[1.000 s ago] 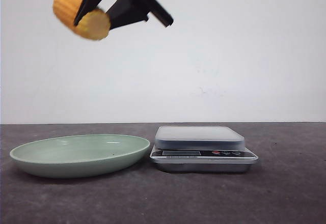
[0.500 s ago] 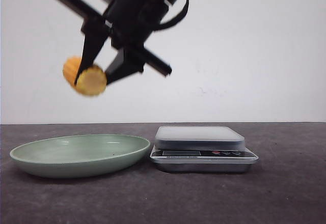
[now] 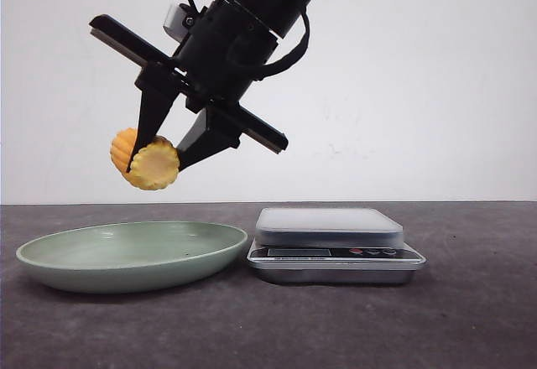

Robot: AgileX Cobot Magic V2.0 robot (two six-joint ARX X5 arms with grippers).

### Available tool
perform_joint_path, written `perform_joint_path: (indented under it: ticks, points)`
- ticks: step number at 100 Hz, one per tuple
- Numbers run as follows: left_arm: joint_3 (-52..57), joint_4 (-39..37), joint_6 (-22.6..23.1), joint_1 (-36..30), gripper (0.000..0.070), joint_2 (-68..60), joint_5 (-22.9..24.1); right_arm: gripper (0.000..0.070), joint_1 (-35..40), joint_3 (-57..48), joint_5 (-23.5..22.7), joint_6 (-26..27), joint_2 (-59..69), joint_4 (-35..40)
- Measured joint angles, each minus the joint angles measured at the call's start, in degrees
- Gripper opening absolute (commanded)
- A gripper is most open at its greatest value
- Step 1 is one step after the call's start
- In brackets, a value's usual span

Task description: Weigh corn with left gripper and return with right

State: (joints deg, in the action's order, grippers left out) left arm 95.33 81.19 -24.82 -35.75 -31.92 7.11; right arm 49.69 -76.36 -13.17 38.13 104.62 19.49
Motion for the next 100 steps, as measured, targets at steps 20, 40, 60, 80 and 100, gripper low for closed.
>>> perform_joint_path:
  ticks: [20, 40, 60, 80, 100]
  points:
    - [0.0, 0.02, 0.81, 0.0, 0.001, 0.0, -4.57, 0.0457, -0.13, 0.0, 1.16, 1.27, 0.0, 2.67]
    - [0.0, 0.02, 3.15, 0.0, 0.001, 0.0, -7.1, 0.0542, -0.13, 0.0, 2.23, 1.4, 0.0, 3.1]
    - [0.0, 0.02, 5.38, 0.0, 0.001, 0.0, -10.6, 0.0309, -0.2, 0.0, 1.03, 1.44, -0.24, 1.25]
    - [0.0, 0.02, 6.32, 0.0, 0.001, 0.0, -11.89, 0.0015, 0.33, 0.0, 2.12, -0.96, -6.12, 1.44]
    - [0.0, 0.02, 7.56, 0.0, 0.001, 0.0, -10.21, 0.0015, 4.48, 0.0, 16.44, -11.41, -19.28, 8.55]
